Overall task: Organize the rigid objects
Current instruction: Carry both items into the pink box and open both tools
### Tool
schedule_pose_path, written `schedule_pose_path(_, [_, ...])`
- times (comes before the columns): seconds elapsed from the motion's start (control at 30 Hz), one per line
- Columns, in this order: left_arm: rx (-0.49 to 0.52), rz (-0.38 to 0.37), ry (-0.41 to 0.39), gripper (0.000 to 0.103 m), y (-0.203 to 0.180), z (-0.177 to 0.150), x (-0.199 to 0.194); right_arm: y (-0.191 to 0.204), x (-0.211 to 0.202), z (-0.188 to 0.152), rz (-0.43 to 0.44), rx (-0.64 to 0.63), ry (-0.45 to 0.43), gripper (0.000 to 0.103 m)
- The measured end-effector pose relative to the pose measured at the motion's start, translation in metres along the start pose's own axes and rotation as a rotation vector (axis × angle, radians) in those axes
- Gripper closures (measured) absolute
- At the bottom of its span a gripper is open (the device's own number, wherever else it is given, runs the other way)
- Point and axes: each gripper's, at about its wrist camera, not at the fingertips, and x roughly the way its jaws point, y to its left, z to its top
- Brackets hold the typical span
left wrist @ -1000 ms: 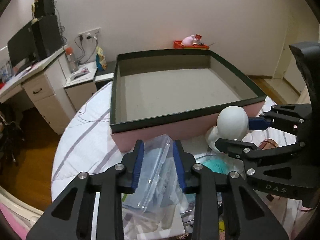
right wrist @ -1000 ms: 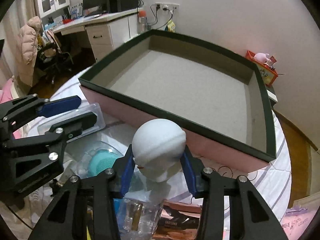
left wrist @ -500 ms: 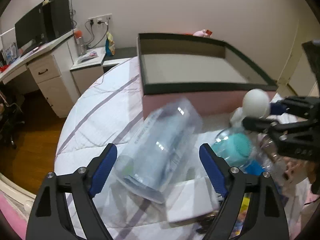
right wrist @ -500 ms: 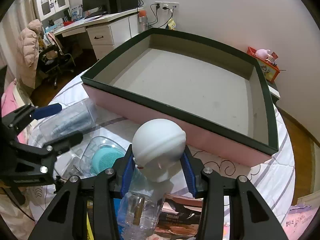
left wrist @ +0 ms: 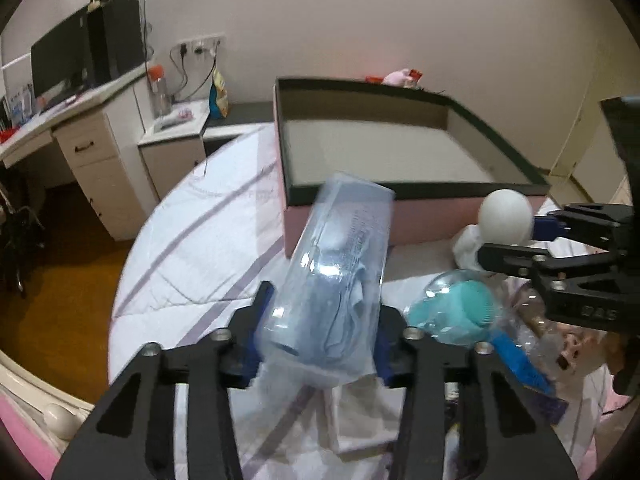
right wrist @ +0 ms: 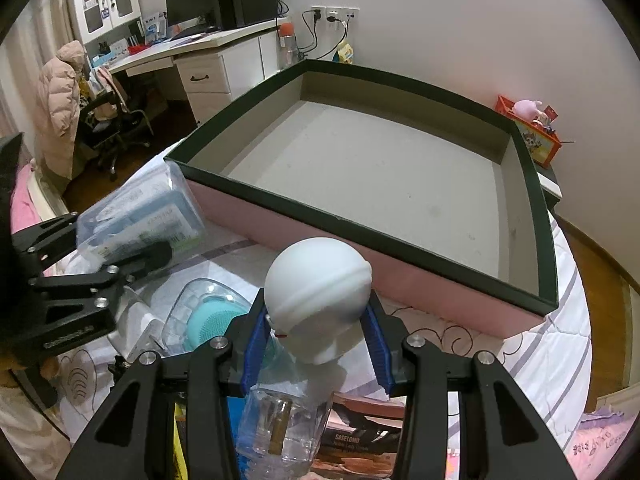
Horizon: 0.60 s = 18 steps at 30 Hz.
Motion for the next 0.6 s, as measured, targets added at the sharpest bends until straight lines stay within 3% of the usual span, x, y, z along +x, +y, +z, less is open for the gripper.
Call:
schedule_pose_path(0.07, [0.010,-0.010,-0.025,0.071,-0.003,0.004,-0.009,0.002,-0.004,-0.001,0.003,0.001,-0.013,0.058])
schedule_pose_path(0.33, [0.039,-0.070,-0.077,0.071,-0.027,0.027,-0.030,0.007,-0.029,0.004,0.024,-0.001,-0.085,0.058])
schedule_pose_path(0.6, [0.086,-0.082,-0.058,0.071,-0.056,0.081,-0.002,-0.014,-0.047,0.035,-0.009,0.032,-0.151,0.058])
